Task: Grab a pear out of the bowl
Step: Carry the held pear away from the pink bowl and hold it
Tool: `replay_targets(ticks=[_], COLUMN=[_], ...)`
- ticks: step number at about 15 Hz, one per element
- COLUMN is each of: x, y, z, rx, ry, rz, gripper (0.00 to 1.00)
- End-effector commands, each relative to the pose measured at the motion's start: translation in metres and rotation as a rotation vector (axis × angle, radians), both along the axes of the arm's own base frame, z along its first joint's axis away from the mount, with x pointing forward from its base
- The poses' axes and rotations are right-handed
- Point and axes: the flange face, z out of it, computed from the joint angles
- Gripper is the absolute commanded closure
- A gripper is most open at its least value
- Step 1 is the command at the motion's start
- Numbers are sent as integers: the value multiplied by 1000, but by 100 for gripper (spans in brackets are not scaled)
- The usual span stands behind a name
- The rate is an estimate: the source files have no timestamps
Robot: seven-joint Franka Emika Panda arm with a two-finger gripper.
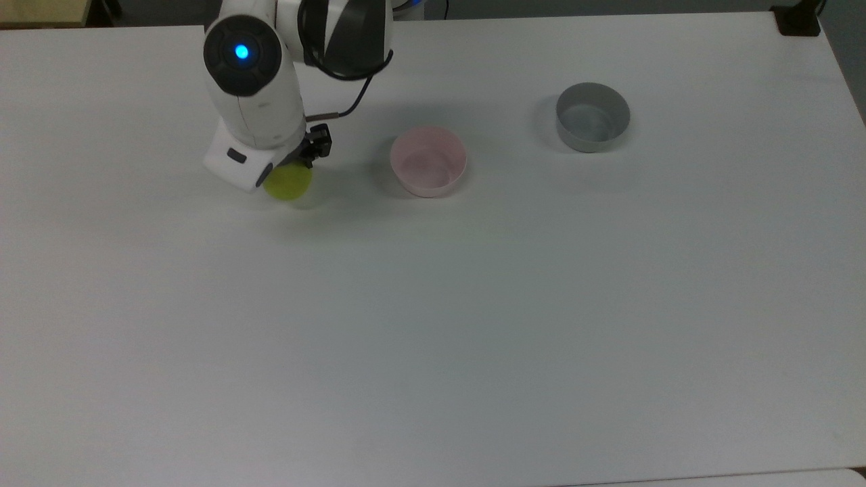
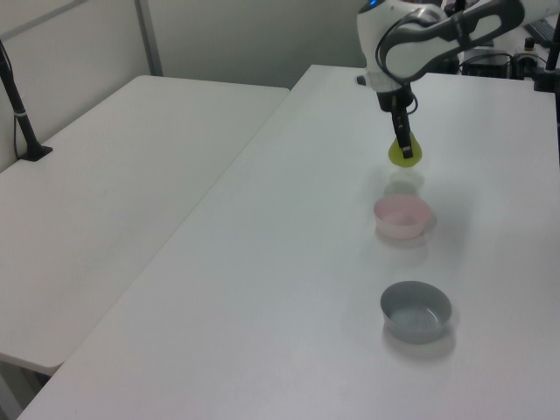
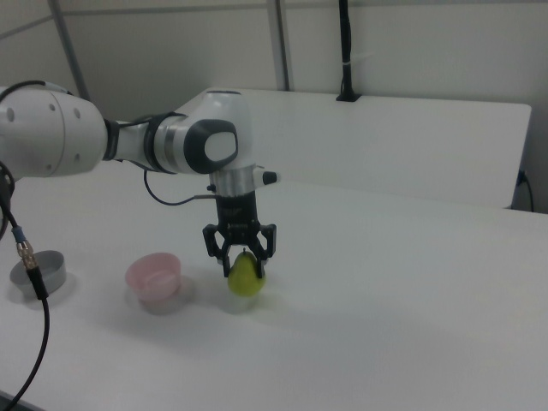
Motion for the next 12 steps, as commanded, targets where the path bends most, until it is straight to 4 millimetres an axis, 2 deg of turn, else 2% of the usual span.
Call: replay_targets(ticks=[1, 3, 4, 5, 8, 10, 12], x=[6, 7, 6, 5, 6, 4, 1], y=[5, 5, 5, 6, 8, 8, 7], z=[-13, -12, -14, -15, -6, 16, 49], rx=[-24, -24, -24, -25, -24, -19, -17], ry=[1, -8, -5, -2, -18, -49, -105], rz=[8, 9, 8, 10, 12, 6, -31], gripper=[47, 28, 11, 0, 0, 0, 0])
